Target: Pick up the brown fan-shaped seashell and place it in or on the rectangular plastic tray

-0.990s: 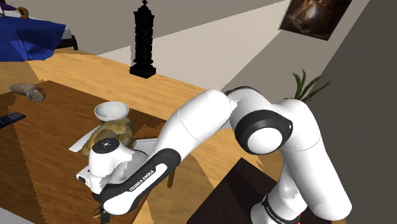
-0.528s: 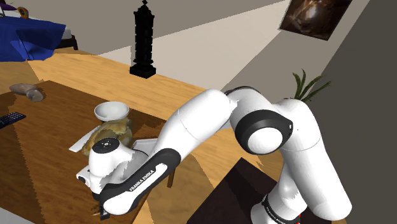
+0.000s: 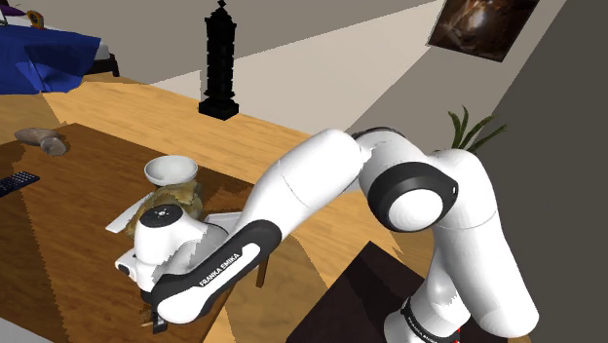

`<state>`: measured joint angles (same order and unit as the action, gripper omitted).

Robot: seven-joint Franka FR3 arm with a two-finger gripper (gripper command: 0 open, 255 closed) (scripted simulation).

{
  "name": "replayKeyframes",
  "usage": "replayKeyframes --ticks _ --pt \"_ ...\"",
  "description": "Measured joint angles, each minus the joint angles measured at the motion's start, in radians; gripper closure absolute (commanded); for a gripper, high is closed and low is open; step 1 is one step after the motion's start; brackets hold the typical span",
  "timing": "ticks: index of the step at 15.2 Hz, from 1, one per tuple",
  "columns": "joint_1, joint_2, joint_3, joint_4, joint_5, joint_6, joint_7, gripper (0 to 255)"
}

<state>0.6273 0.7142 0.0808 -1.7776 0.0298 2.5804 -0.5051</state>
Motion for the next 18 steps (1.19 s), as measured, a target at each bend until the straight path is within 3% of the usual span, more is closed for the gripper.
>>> replayKeyframes --ticks 18 --pt "-0.006 -0.176 0.006 -0.017 0.006 -0.158 0.007 255"
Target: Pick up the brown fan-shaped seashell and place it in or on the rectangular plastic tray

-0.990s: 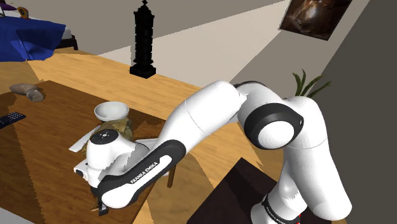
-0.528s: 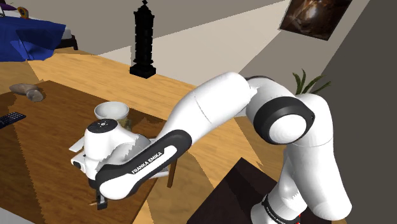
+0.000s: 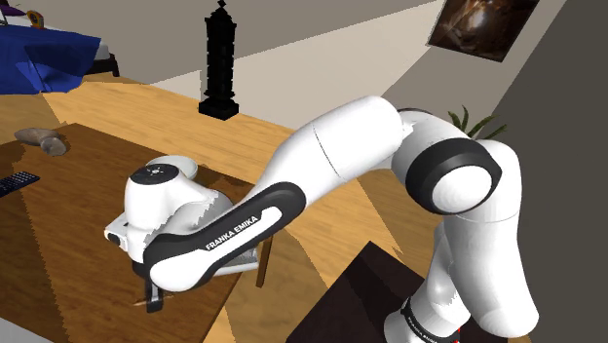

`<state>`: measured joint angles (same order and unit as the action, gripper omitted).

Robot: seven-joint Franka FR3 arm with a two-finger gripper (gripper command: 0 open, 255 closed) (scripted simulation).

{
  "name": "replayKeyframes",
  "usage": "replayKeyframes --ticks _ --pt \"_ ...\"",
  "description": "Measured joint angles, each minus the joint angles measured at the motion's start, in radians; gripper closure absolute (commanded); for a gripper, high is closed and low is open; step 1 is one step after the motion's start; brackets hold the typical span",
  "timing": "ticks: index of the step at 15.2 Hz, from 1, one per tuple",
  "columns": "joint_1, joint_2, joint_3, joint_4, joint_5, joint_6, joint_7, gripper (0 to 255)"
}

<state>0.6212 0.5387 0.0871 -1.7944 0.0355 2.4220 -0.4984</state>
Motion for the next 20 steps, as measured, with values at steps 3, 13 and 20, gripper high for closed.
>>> replayKeyframes --ticks 3,13,20 --pt "0.0 -0.023 0.001 0.008 0.001 -0.031 0.002 255" --pt "-0.039 -0.108 -0.004 -0.017 0.015 -0.094 -0.044 255" --pt "-0.153 -0.164 -0.032 -0.087 0.05 -0.091 -0.205 255"
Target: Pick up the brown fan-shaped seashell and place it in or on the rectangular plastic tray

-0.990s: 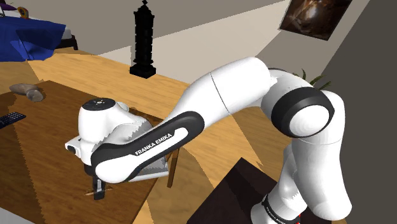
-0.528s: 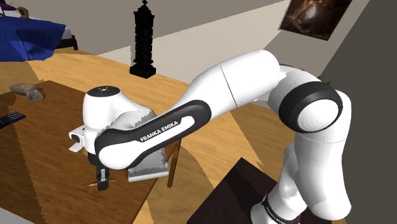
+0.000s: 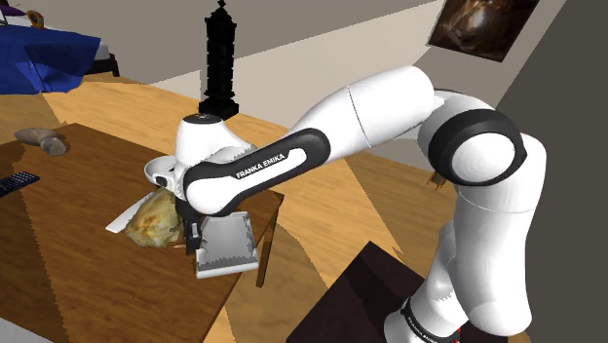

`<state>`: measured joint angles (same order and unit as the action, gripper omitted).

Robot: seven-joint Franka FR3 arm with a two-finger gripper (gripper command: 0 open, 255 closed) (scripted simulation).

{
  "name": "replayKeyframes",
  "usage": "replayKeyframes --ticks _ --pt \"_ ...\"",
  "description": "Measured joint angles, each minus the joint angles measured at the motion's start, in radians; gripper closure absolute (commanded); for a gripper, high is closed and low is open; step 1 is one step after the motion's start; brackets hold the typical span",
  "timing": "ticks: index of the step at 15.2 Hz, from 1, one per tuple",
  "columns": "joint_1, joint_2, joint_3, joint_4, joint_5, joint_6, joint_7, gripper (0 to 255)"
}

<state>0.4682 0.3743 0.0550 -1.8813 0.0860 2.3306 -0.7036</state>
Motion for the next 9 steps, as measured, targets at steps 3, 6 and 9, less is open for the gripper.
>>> replayKeyframes --ticks 3,6,9 --pt "-0.05 -0.021 -0.015 -0.027 0.016 0.001 -0.074 255" --pt "-0.094 -0.02 -0.03 -0.031 0.028 0.0 -0.14 255" --pt "-0.142 -0.035 -0.047 -0.037 0.04 -0.016 -0.21 255"
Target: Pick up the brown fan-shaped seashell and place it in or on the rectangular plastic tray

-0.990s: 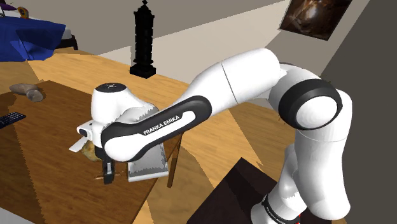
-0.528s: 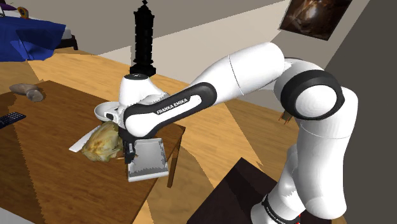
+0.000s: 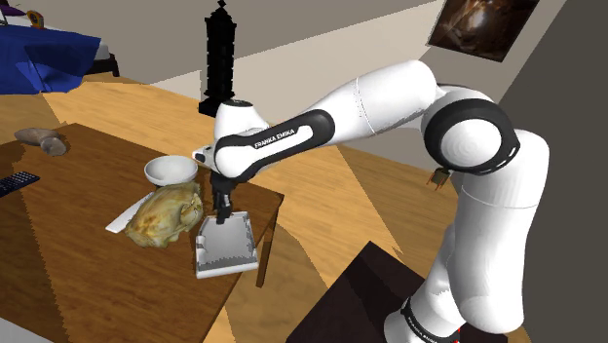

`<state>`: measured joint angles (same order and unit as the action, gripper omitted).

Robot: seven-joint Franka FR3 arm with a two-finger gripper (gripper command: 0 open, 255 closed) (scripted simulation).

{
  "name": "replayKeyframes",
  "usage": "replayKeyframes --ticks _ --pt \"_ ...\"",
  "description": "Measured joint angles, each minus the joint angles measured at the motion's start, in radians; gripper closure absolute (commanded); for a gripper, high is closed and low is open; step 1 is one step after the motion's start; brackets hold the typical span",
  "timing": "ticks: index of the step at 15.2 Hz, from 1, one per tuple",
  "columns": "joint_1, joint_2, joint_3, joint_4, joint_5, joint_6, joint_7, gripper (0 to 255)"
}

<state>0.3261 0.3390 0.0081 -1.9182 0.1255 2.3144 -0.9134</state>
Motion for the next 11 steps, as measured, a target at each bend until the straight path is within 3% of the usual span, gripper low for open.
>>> replayKeyframes --ticks 3,11 --pt "-0.029 0.017 -0.01 0.009 0.008 0.004 -0.044 255" --pt "-0.033 0.08 -0.006 -0.011 0.019 0.085 -0.063 255"
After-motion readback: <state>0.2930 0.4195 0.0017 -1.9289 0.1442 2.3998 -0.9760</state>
